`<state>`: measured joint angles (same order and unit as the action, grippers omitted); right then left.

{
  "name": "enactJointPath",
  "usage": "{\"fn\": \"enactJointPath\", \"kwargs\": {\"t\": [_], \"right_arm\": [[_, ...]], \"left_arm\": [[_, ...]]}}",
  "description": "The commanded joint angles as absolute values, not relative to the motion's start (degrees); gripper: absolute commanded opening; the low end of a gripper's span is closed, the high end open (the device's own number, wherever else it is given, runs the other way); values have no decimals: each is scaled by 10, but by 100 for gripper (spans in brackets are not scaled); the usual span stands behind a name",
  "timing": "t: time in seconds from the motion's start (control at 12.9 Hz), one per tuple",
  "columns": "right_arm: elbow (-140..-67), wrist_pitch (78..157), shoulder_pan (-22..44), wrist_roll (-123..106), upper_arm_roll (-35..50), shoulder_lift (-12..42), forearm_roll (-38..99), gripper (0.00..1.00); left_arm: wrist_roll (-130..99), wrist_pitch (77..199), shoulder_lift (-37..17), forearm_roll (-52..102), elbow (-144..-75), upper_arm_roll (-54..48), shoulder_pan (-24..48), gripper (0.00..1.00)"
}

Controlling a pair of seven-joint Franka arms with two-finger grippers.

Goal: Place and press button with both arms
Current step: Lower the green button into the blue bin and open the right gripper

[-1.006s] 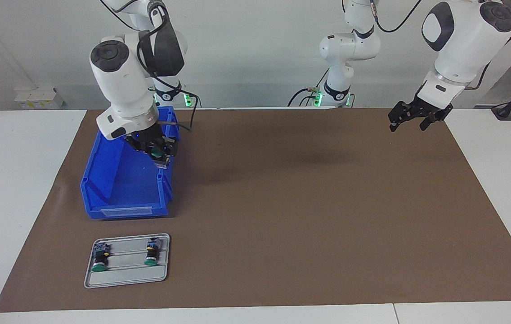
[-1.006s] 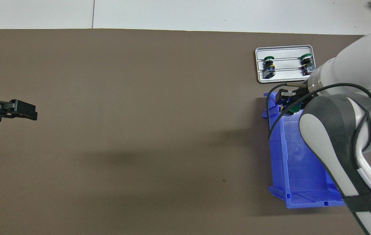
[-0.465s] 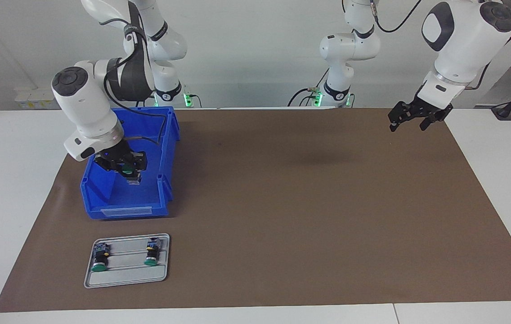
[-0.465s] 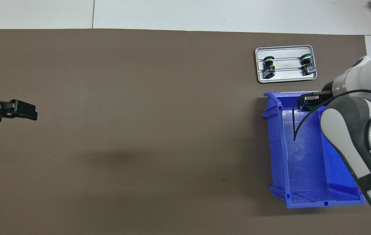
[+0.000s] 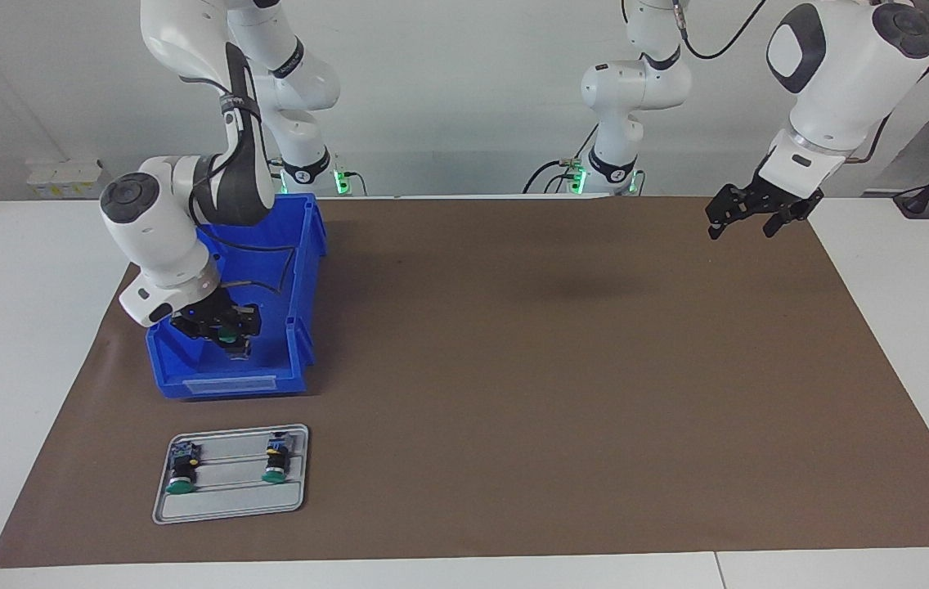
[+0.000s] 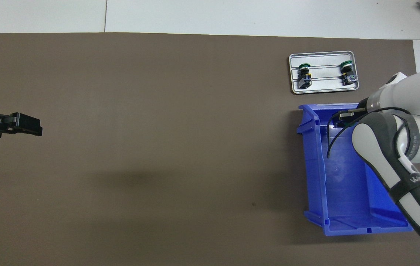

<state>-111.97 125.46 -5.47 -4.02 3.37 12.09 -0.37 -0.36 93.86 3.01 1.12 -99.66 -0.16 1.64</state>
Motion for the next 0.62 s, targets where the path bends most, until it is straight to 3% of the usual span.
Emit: {"fn": "enactJointPath", "kwargs": {"t": [0.0,0.31,0.39,0.46,0.54], "right_arm": [[-1134,1288,-64,-63,40,134,11,0],[-1140,1311,-64,-71,40,151,11,0],[-1140,1311,-64,-70,40,151,11,4],[-1139,1311,-64,-70,40,152,11,59],[-1138,1310,-64,-69,40,151,10,89]], "left_arm": [[-10,948,49,3,-1019,-7,10,100],[-10,948,49,3,-1019,-7,9,100],[-10,948,49,3,-1019,-7,9,100],[-10,948,49,3,-1019,-7,9,100],[-10,948,49,3,-1019,-7,10,100]]}}
